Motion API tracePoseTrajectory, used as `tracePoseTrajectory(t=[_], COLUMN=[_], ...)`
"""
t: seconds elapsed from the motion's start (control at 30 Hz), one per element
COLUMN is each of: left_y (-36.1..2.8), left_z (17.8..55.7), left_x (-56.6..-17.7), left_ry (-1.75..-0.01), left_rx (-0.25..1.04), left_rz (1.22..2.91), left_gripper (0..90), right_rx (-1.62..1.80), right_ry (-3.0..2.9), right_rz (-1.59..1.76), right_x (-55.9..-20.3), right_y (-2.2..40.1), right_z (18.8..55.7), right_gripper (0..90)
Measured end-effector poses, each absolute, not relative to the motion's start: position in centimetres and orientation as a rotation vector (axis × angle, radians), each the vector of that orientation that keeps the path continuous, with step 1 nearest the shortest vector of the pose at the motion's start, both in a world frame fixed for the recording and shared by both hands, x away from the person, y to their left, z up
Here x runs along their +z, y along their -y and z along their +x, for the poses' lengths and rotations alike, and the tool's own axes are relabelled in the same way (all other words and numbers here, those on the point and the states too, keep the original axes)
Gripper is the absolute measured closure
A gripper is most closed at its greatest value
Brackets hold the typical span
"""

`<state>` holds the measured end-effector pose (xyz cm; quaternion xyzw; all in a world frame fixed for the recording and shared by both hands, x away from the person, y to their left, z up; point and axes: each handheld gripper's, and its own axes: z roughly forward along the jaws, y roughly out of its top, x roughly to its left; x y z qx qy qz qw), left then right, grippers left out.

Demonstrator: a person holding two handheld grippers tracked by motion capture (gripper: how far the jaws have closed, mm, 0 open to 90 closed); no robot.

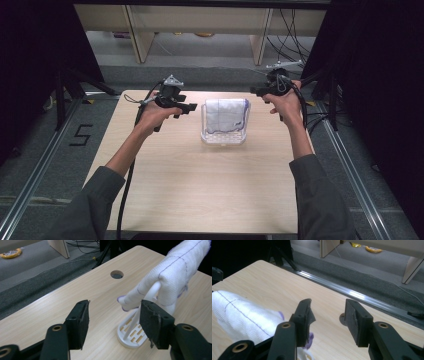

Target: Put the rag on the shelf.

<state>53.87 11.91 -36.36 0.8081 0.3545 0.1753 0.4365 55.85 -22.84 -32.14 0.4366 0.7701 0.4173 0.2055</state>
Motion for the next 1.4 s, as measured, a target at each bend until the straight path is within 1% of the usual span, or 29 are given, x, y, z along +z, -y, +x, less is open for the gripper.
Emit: tracePoseTrajectory(t=[0.07, 0.27, 0.47, 0.67, 0.73, 1.0, 1.13, 1.2, 1.37, 1.4], left_y=[-12.0, -12.1, -12.1, -12.1, -12.1, -12.0, -11.9, -11.8, -12.0, -11.9], left_z=[53.7, 53.0, 52.1, 51.4, 51.2, 50.4, 49.9, 49.4, 48.9, 48.6], left_x=[-36.4, -36.4, -36.7, -37.0, -37.2, -37.4, -37.4, -37.6, -37.7, -37.8], left_ry=[-0.891, -0.884, -0.871, -0.855, -0.859, -0.849, -0.835, -0.842, -0.813, -0.823], left_rx=[0.441, 0.440, 0.423, 0.415, 0.411, 0.397, 0.427, 0.414, 0.412, 0.402], left_rz=[2.010, 1.992, 1.987, 1.989, 1.993, 1.990, 2.003, 1.973, 1.996, 1.966], left_gripper=[37.7, 36.5, 33.8, 32.2, 31.7, 30.2, 30.1, 29.8, 29.5, 29.3], right_rx=[1.171, 1.177, 1.169, 1.176, 1.178, 1.227, 1.251, 1.247, 1.249, 1.257], right_ry=[-2.154, -2.152, -2.157, -2.150, -2.158, -2.153, -2.153, -2.155, -2.157, -2.156], right_rz=[1.211, 1.178, 1.203, 1.207, 1.213, 1.169, 1.168, 1.168, 1.130, 1.168], right_x=[-32.3, -32.7, -32.9, -33.2, -33.2, -33.3, -33.4, -33.6, -33.7, -33.7], right_y=[22.9, 23.3, 23.7, 24.0, 24.0, 24.0, 24.2, 24.2, 24.4, 24.2], right_z=[55.6, 55.2, 54.5, 53.7, 53.4, 52.2, 51.8, 51.3, 50.9, 50.4], right_gripper=[56.2, 55.3, 52.1, 47.5, 44.7, 42.6, 42.6, 42.3, 41.8, 41.6])
